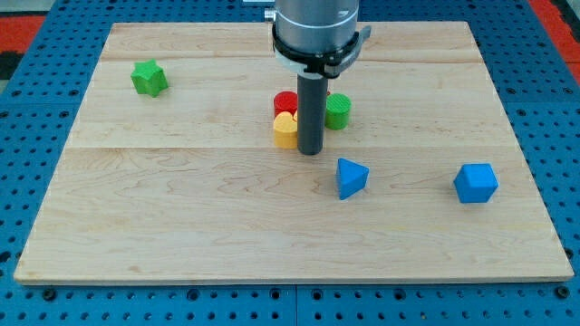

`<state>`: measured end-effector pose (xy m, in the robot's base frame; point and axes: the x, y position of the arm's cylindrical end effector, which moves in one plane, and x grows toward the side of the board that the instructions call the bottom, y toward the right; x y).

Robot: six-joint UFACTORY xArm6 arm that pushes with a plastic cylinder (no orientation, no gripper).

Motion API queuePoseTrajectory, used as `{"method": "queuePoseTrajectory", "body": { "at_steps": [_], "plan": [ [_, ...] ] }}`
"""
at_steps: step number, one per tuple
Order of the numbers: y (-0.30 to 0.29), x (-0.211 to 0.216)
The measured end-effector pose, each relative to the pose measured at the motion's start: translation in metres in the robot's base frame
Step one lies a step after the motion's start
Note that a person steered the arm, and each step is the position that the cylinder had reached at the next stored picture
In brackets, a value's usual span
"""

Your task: Move the blue triangle closer to the group of blocks

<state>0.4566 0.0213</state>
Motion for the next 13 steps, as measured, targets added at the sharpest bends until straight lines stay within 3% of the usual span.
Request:
{"method": "queuePoseTrajectory", "body": {
  "at_steps": [2, 4, 7, 13],
  "plan": [
    [0.066, 0.018],
    [0.053, 0.019],
    [0.072, 0.128],
    [0.101, 0.087]
  ]
}}
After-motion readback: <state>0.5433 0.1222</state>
